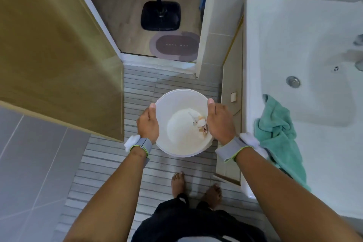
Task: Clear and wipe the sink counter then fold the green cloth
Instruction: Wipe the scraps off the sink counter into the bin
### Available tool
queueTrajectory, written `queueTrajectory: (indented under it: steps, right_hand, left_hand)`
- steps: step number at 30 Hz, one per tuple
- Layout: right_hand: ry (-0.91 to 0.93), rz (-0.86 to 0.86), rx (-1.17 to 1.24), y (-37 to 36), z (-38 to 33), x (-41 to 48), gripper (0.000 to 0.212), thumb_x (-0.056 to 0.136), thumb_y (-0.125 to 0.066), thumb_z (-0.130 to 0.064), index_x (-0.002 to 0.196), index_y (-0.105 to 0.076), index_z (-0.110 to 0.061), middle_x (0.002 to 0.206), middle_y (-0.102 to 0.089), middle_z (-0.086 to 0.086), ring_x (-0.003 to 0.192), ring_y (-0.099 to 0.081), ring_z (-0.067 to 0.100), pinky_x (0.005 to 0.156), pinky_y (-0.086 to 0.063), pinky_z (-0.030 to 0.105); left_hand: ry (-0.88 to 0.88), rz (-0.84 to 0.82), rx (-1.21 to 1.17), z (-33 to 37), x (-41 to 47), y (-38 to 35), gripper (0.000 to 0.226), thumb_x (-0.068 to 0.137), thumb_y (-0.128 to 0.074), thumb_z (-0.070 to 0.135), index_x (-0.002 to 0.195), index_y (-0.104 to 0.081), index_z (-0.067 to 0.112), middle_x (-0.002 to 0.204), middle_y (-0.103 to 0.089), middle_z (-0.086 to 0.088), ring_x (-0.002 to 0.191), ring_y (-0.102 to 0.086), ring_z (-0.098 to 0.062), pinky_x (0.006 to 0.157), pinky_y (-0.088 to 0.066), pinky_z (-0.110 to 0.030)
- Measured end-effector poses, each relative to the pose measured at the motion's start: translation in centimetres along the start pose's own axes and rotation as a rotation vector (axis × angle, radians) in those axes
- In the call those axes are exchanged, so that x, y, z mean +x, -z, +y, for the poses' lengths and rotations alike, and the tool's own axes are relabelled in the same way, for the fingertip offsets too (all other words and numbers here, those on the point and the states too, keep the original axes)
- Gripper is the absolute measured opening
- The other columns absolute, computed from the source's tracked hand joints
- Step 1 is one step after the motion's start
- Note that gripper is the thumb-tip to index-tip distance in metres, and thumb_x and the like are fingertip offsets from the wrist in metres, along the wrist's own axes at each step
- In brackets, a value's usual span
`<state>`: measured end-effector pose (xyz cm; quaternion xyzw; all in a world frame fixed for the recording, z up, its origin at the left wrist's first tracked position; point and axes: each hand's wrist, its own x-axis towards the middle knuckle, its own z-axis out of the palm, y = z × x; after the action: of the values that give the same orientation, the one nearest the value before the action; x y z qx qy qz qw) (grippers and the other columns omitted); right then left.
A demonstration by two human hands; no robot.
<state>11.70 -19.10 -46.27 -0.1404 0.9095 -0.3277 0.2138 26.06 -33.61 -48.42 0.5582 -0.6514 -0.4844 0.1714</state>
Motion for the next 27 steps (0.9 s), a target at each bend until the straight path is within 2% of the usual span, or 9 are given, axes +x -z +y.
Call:
queueTrajectory:
  steps: [4,6,9,11,14,17,20,24,27]
  right_hand:
    - [-0.22,0.057,0.073,-4.6,1.1,1.6,0.066,0.092,-0.018,-0.064,0.12,-0.056,-0.017,0.12,-0.054,0.02,0.111,-0.05,0.036,0.097,-0.038,0.043]
    - [-0.337,0.116,0.081,-8.5,2.2,3.7,0.066,0.094,-0.021,-0.062,0.122,-0.057,-0.015,0.123,-0.054,0.024,0.114,-0.05,0.04,0.101,-0.039,0.047]
    - [-0.408,0.18,0.132,-11.3,3.5,6.0,0.061,0.1,-0.02,-0.05,0.13,-0.054,-0.008,0.13,-0.051,0.027,0.119,-0.048,0.04,0.101,-0.035,0.044]
    - [-0.423,0.197,0.173,-14.5,6.1,9.1,0.07,0.097,-0.016,-0.052,0.127,-0.054,-0.002,0.127,-0.053,0.027,0.115,-0.051,0.039,0.092,-0.039,0.037]
    - [-0.544,0.224,0.282,-19.0,10.6,12.7,0.057,0.103,-0.024,-0.044,0.12,-0.057,0.0,0.127,-0.058,0.024,0.114,-0.053,0.036,0.079,-0.03,0.031]
    - [-0.622,0.235,0.262,-23.8,15.7,16.1,0.053,0.103,-0.028,-0.042,0.12,-0.058,-0.001,0.128,-0.058,0.022,0.117,-0.052,0.035,0.086,-0.035,0.034]
    - [-0.631,0.265,0.264,-26.5,19.1,17.3,0.053,0.102,-0.03,-0.042,0.119,-0.058,0.0,0.128,-0.058,0.024,0.117,-0.052,0.037,0.089,-0.036,0.034]
    - [-0.633,0.301,0.305,-29.2,22.7,18.2,0.053,0.102,-0.031,-0.041,0.119,-0.06,0.0,0.127,-0.059,0.024,0.115,-0.054,0.037,0.087,-0.037,0.034]
    - [-0.615,0.327,0.321,-30.5,23.9,18.4,0.055,0.102,-0.03,-0.043,0.116,-0.061,0.0,0.124,-0.061,0.024,0.113,-0.056,0.038,0.092,-0.04,0.036]
  left_hand:
    - [0.076,0.035,-0.029,-2.2,2.5,-1.8,0.053,0.099,-0.037,0.05,0.081,-0.066,0.01,0.082,-0.069,-0.014,0.082,-0.063,-0.035,0.074,-0.052,-0.043]
    - [0.141,0.002,0.006,-5.1,5.7,-4.4,0.051,0.1,-0.037,0.049,0.086,-0.068,0.01,0.085,-0.069,-0.015,0.085,-0.063,-0.035,0.076,-0.052,-0.042]
    - [0.172,-0.018,0.054,-7.7,8.3,-6.7,0.05,0.101,-0.037,0.046,0.097,-0.068,0.008,0.094,-0.069,-0.019,0.089,-0.062,-0.035,0.077,-0.048,-0.038]
    - [0.182,-0.029,0.069,-10.7,11.4,-9.7,0.048,0.102,-0.035,0.046,0.102,-0.067,0.01,0.1,-0.069,-0.02,0.093,-0.061,-0.036,0.079,-0.046,-0.037]
    - [0.173,-0.054,0.103,-15.7,15.1,-13.4,0.047,0.103,-0.032,0.046,0.106,-0.064,0.012,0.108,-0.067,-0.019,0.1,-0.06,-0.035,0.087,-0.046,-0.04]
    - [0.164,-0.09,0.102,-20.9,18.2,-17.9,0.046,0.103,-0.03,0.044,0.111,-0.063,0.013,0.113,-0.065,-0.016,0.105,-0.059,-0.033,0.089,-0.044,-0.038]
    - [0.175,-0.105,0.086,-23.9,19.5,-20.5,0.047,0.103,-0.028,0.045,0.123,-0.061,0.019,0.126,-0.062,-0.015,0.116,-0.056,-0.033,0.1,-0.042,-0.041]
    - [0.123,-0.112,0.13,-27.5,20.7,-23.4,0.045,0.102,-0.028,0.044,0.11,-0.062,0.015,0.112,-0.066,-0.015,0.106,-0.058,-0.035,0.094,-0.045,-0.046]
    - [0.102,-0.086,0.158,-28.6,21.1,-24.2,0.044,0.101,-0.029,0.045,0.1,-0.061,0.015,0.104,-0.067,-0.014,0.099,-0.059,-0.036,0.089,-0.047,-0.048]
